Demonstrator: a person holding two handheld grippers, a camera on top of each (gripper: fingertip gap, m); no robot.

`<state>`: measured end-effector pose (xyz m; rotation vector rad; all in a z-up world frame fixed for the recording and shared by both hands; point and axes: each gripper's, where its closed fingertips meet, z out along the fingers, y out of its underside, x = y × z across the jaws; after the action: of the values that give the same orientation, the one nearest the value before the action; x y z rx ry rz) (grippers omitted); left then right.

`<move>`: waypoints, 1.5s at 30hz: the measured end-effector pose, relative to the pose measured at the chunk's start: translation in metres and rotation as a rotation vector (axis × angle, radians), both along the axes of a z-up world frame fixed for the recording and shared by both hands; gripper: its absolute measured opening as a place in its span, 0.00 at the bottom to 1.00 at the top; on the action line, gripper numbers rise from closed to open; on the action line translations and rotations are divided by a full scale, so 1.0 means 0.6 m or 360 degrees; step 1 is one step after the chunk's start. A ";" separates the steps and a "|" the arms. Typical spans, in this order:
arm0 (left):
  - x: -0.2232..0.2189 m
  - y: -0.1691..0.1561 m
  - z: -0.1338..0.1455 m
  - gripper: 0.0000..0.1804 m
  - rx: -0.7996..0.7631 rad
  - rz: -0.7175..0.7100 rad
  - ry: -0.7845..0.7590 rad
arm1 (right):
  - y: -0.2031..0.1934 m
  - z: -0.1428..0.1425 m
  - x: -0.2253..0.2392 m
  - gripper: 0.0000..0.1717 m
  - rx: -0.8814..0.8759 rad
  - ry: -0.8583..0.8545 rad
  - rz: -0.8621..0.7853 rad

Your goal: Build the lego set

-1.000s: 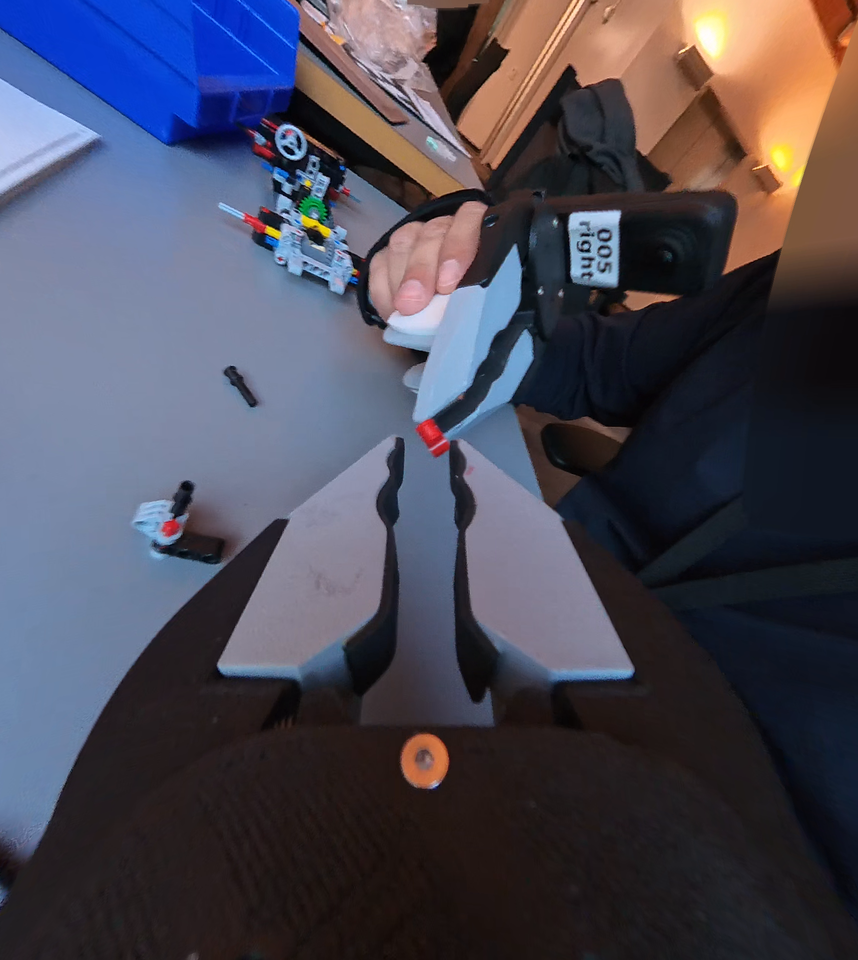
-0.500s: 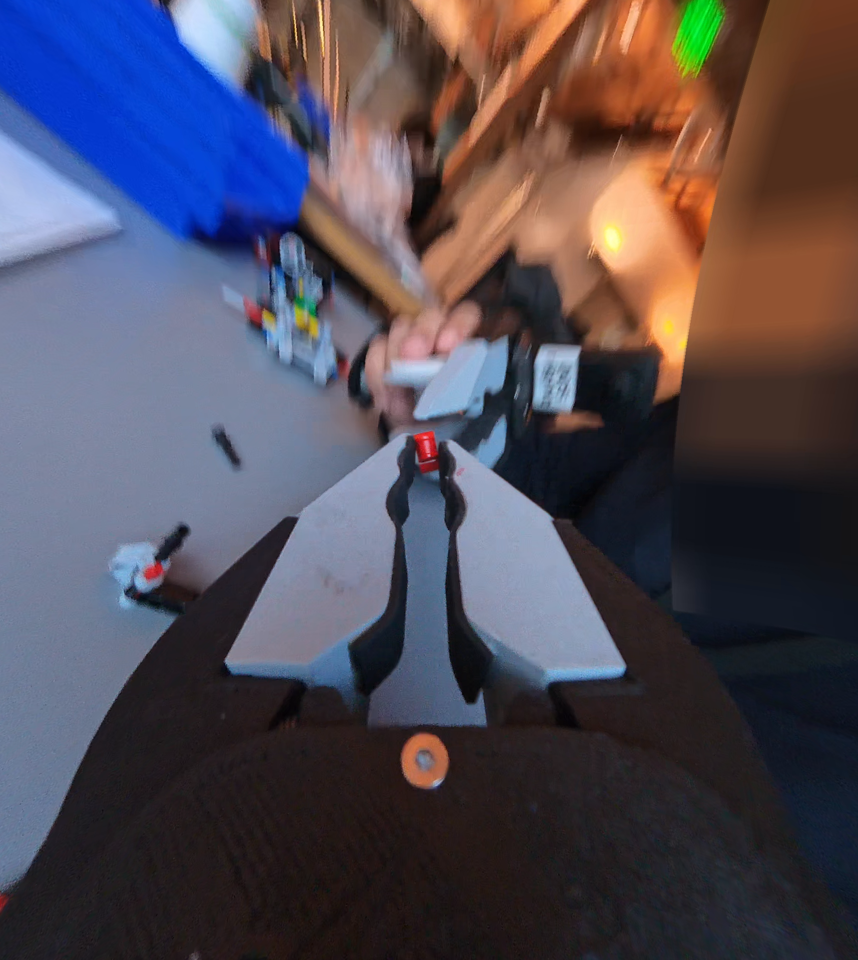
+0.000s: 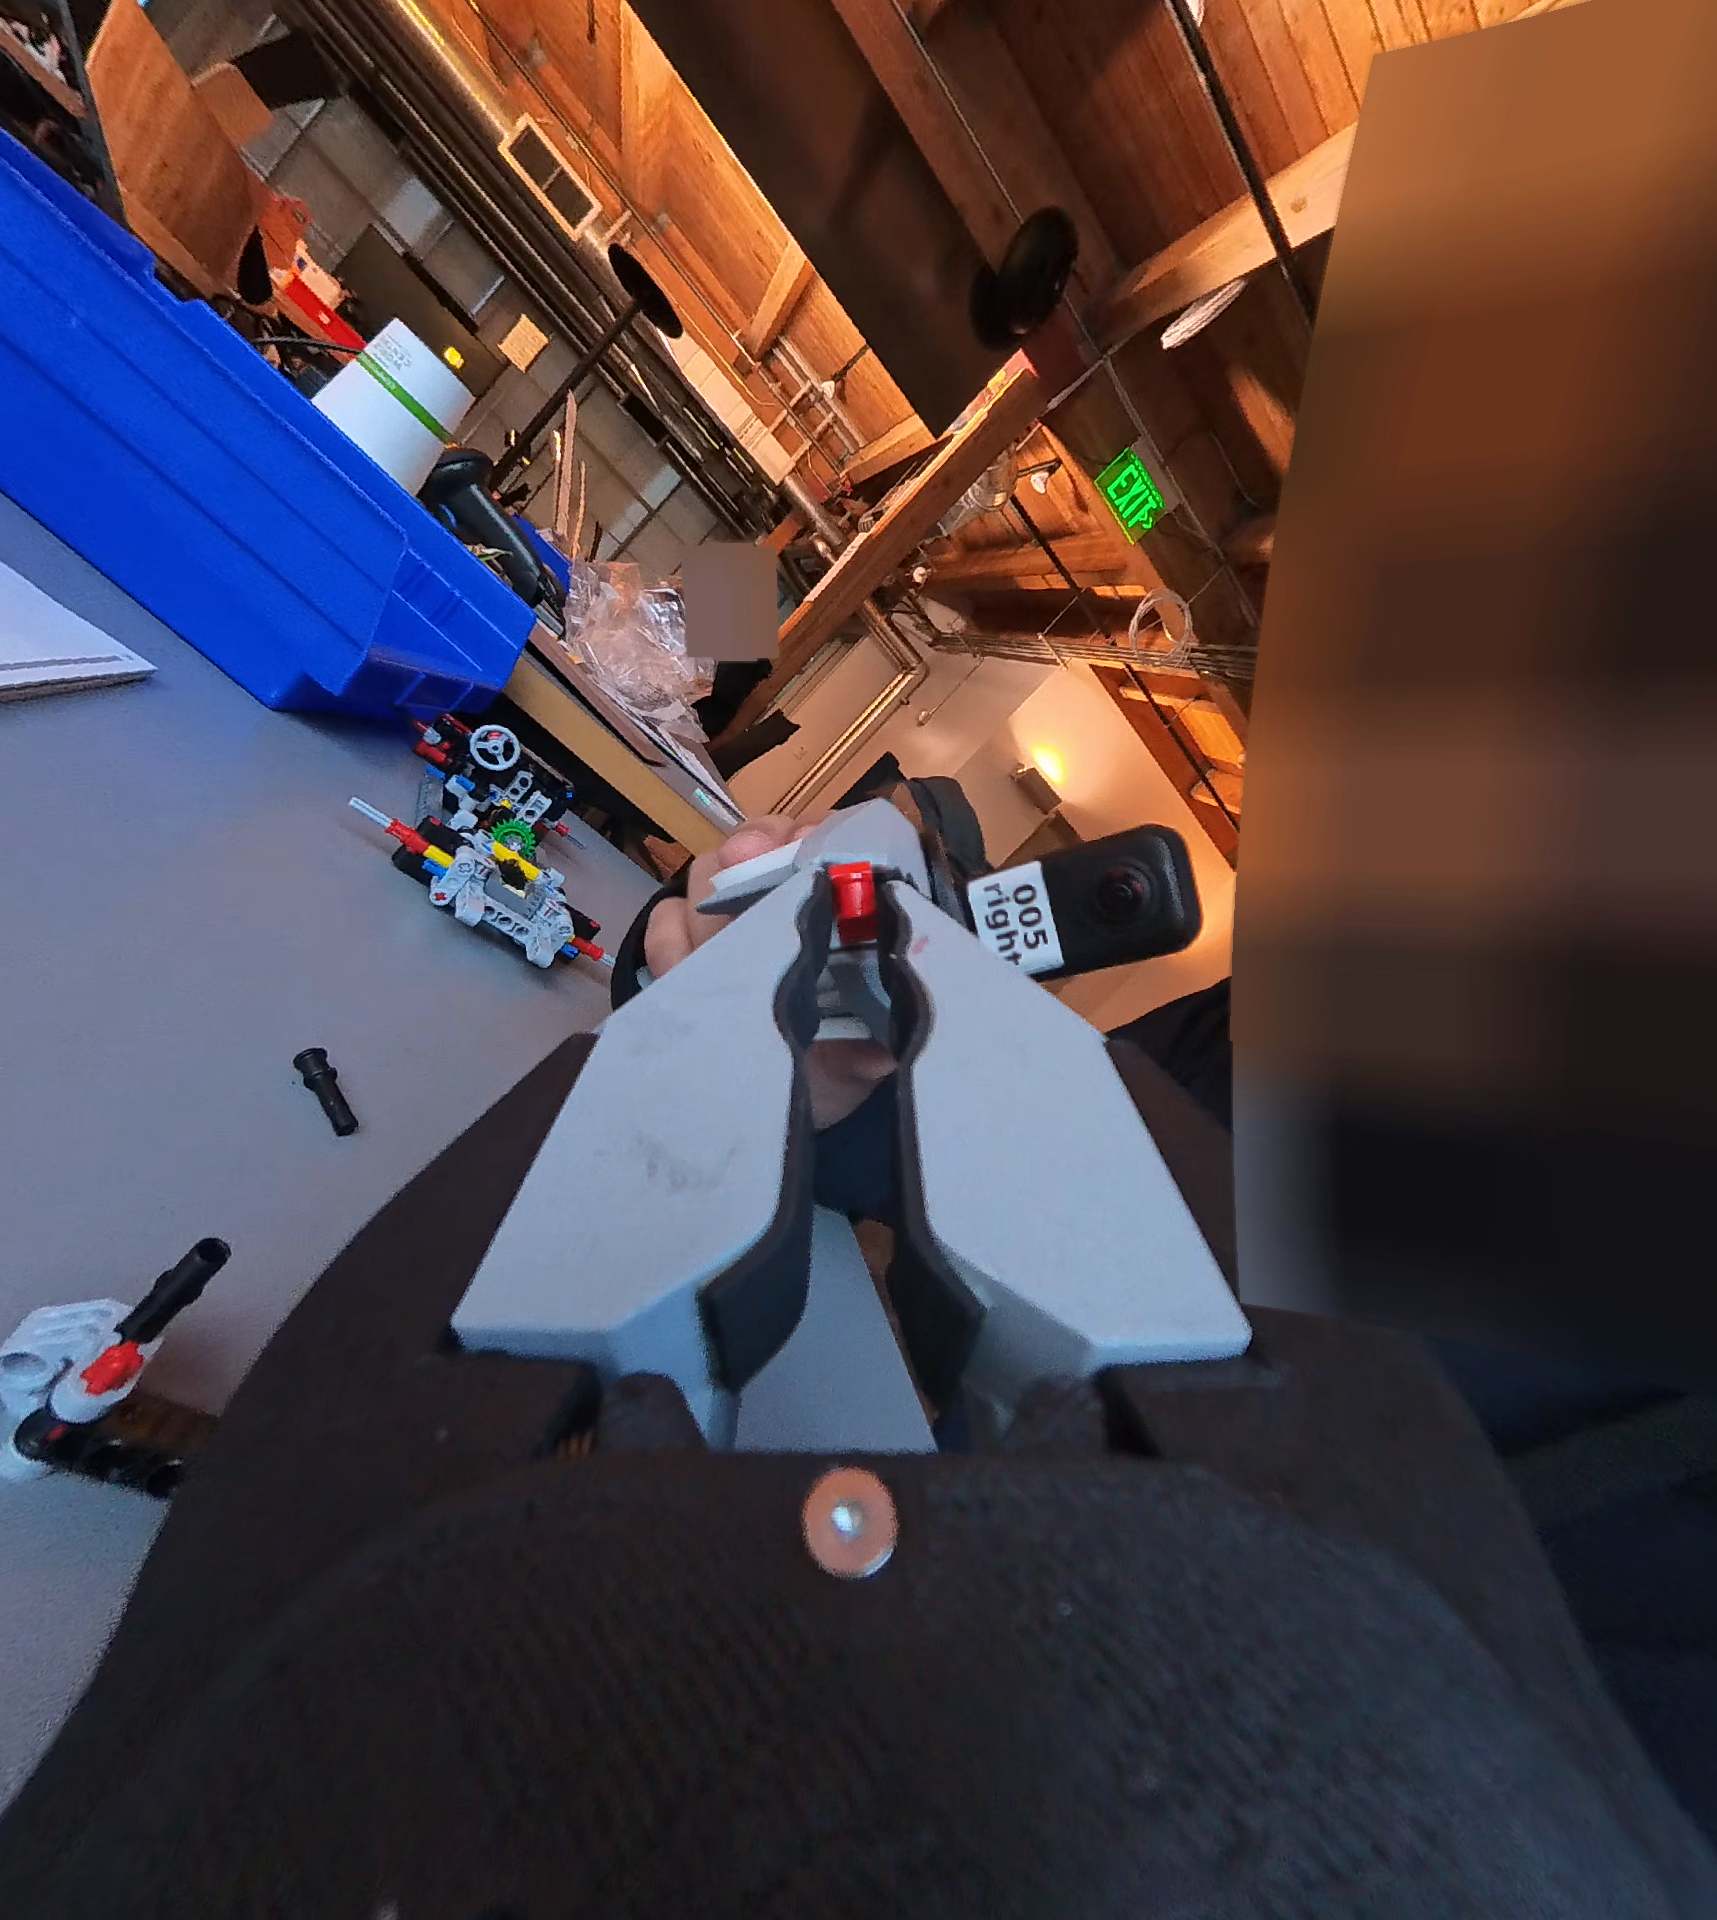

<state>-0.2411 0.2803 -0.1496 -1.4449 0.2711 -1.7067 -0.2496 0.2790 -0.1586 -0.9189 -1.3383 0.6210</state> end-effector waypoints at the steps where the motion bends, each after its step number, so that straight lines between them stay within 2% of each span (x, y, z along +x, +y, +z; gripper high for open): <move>1: 0.001 0.001 -0.001 0.03 -0.0011 -0.0002 -0.0004 | 0.001 0.001 0.001 0.06 0.0016 0.0006 -0.0012; 10: 0.006 0.000 -0.011 0.03 -0.0137 -0.0088 -0.0040 | -0.001 -0.003 0.003 0.07 0.0204 -0.0049 -0.0054; 13: 0.003 0.004 -0.026 0.03 -0.0205 -0.0101 0.0063 | 0.002 -0.015 0.002 0.07 0.0237 -0.0136 -0.0073; 16: -0.031 0.024 -0.050 0.03 -0.0166 0.0092 0.0378 | 0.017 -0.030 0.001 0.07 0.0166 -0.0202 -0.0103; 18: -0.069 0.036 -0.067 0.12 -0.0045 0.0260 0.0725 | 0.032 -0.048 0.001 0.07 0.0053 -0.0278 -0.0126; 20: -0.108 0.047 -0.104 0.23 0.0071 0.0417 0.1202 | 0.047 -0.077 0.000 0.07 -0.0076 -0.0405 -0.0153; 22: -0.117 0.043 -0.129 0.27 0.0183 0.0414 0.1512 | 0.053 -0.100 -0.001 0.07 -0.0159 -0.0497 -0.0153; 25: -0.109 0.027 -0.174 0.24 0.0268 0.0252 0.1854 | 0.050 -0.121 -0.003 0.07 -0.0211 -0.0579 -0.0126; 28: -0.115 0.031 -0.201 0.22 0.0342 0.0221 0.2066 | 0.045 -0.131 -0.004 0.07 -0.0193 -0.0620 -0.0110; 34: -0.083 0.040 -0.187 0.13 0.0341 0.0038 0.1887 | 0.045 -0.138 -0.005 0.07 -0.0160 -0.0653 -0.0107; 38: -0.077 0.043 -0.177 0.12 0.0265 -0.0031 0.1815 | 0.044 -0.133 -0.005 0.07 -0.0112 -0.0631 -0.0094; 45: -0.018 0.010 -0.114 0.09 0.0208 -0.0285 0.1321 | 0.008 -0.102 -0.013 0.07 0.0173 -0.0503 0.0016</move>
<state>-0.2518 0.2860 -0.2178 -2.0062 0.9585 -1.0996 -0.2572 0.2836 -0.2196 -0.9484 -1.6422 0.4161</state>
